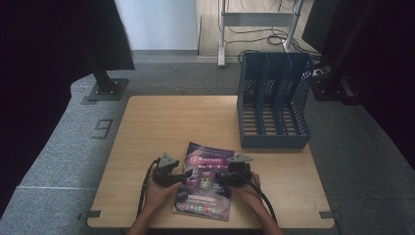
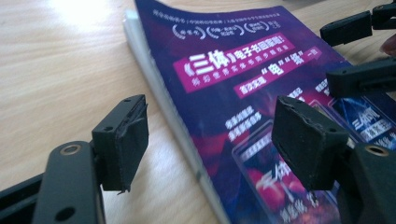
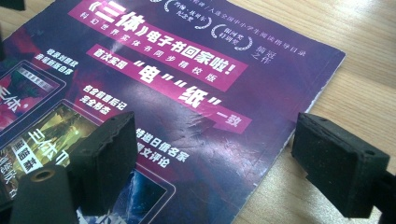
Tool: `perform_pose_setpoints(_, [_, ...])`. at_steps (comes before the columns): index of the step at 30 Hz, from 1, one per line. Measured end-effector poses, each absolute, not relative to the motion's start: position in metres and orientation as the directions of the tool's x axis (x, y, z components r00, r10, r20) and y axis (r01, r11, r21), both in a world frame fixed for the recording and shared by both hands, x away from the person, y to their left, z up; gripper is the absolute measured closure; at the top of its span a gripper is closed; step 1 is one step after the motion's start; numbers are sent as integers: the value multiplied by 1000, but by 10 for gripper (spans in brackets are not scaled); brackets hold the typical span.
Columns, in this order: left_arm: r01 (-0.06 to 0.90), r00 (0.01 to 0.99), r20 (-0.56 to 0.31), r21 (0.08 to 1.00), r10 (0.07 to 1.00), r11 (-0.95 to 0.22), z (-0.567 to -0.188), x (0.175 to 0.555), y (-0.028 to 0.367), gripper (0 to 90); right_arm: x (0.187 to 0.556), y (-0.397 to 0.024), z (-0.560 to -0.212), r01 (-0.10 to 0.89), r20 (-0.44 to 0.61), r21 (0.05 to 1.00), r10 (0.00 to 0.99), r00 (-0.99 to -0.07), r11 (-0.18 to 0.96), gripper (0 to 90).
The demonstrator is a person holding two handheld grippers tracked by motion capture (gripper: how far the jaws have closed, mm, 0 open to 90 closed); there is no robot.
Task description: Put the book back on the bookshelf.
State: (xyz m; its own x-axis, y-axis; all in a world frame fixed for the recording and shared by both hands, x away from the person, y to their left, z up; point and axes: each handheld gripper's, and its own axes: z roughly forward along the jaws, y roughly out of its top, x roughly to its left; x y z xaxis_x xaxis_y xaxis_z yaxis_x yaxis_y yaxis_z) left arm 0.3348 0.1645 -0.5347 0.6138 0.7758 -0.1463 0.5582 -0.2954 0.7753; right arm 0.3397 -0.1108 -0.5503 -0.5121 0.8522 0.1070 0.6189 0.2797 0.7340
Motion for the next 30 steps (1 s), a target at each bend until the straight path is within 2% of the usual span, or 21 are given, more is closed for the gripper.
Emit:
perform_pose_setpoints(14, [575, 610, -139, 755, 780, -316, -538, 353, 147, 266, 339, -111, -551, 612, 106, 741, 852, -513, 277, 141])
perform_pose_setpoints(30, [593, 605, -139, 735, 784, -328, -546, 357, 144, 249, 336, -111, -553, 601, 104, 754, 856, -507, 265, 149])
